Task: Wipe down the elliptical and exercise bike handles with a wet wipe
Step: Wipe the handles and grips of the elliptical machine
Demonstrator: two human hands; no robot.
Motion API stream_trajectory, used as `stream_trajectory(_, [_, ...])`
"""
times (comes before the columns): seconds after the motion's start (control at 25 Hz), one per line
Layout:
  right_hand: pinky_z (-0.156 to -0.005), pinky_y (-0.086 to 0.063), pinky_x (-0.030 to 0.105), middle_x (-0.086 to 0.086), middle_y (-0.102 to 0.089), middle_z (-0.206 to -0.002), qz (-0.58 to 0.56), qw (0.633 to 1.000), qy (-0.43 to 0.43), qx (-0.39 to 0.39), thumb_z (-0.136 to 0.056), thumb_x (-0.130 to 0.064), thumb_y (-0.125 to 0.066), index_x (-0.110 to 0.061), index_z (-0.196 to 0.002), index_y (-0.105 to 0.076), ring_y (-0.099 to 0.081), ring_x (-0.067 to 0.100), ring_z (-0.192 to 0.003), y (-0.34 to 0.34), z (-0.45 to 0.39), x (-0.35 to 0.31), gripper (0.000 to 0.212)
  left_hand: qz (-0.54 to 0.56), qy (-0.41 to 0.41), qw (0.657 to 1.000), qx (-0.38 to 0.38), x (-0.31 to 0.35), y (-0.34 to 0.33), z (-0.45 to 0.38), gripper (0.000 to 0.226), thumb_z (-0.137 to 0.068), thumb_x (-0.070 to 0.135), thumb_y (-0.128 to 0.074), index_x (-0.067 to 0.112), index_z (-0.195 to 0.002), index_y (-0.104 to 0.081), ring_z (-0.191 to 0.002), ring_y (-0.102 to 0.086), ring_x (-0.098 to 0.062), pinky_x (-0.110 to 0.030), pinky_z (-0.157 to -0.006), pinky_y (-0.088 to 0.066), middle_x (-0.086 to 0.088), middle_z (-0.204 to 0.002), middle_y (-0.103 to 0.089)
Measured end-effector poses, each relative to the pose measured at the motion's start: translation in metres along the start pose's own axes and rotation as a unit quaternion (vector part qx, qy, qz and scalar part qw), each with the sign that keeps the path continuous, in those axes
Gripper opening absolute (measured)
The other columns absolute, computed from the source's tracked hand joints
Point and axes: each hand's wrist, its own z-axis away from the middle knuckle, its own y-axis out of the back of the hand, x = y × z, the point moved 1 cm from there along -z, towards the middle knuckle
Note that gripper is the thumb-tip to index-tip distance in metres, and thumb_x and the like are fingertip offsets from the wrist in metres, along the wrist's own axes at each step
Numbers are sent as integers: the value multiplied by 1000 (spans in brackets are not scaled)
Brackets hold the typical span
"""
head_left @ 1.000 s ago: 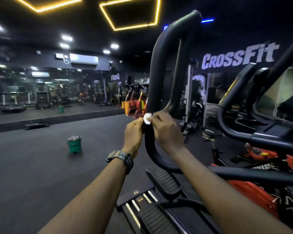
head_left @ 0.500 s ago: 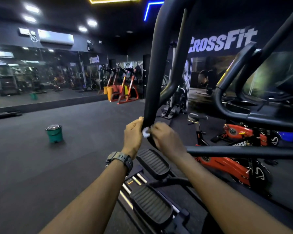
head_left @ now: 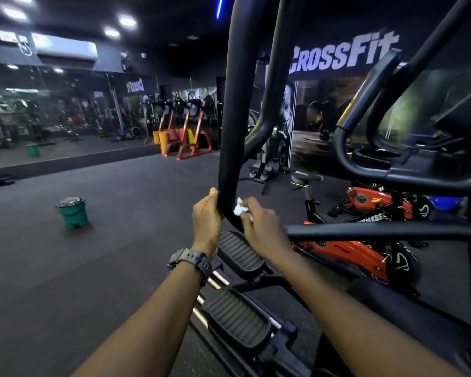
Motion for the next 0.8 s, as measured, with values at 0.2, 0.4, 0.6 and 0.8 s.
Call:
stream_trajectory(0.2, [-63, -42, 37, 4, -62, -81, -49, 997, -56, -7, -100, -42, -45, -20, -94, -48, -60, 28, -80, 1, -5, -18, 23, 40, 4, 999, 2, -20, -2, -13, 62, -90, 57, -50, -3, -81, -63, -80, -59, -27, -48, -75, -51, -12, -83, -62])
stream_trajectory(0.4, [-79, -47, 40, 4, -71, -97, 187, 981, -39, -15, -97, -28, -54, -22, -110, -51, -64, 31, -96, 26, 31, 30, 15, 120, 62, 988, -70, -36, 0, -15, 45, -95, 53, -50, 10, -89, -62, -88, -63, -27, -41, -81, -50, -12, -95, -66])
stream_trajectory(0.6, [-109, -33, 32, 8, -55, -139, 192, 978, -85, 1, -90, -1, -49, -15, -142, -49, -49, 26, -128, -19, 26, -2, 54, 164, 166, 962, -140, -52, -4, -3, 60, -104, 50, -30, 3, -126, -61, -101, -70, -22, -37, -91, -54, -12, -108, -73])
stream_trajectory(0.8, [-103, -37, 31, 7, -50, -142, 180, 963, -186, 75, -82, 10, -45, -26, -143, -44, -49, 26, -128, 11, 56, 8, 71, 229, 250, 924, -177, -62, -2, -2, 69, -101, 59, -24, 5, -134, -54, -117, -62, -24, -36, -95, -46, -12, -124, -66])
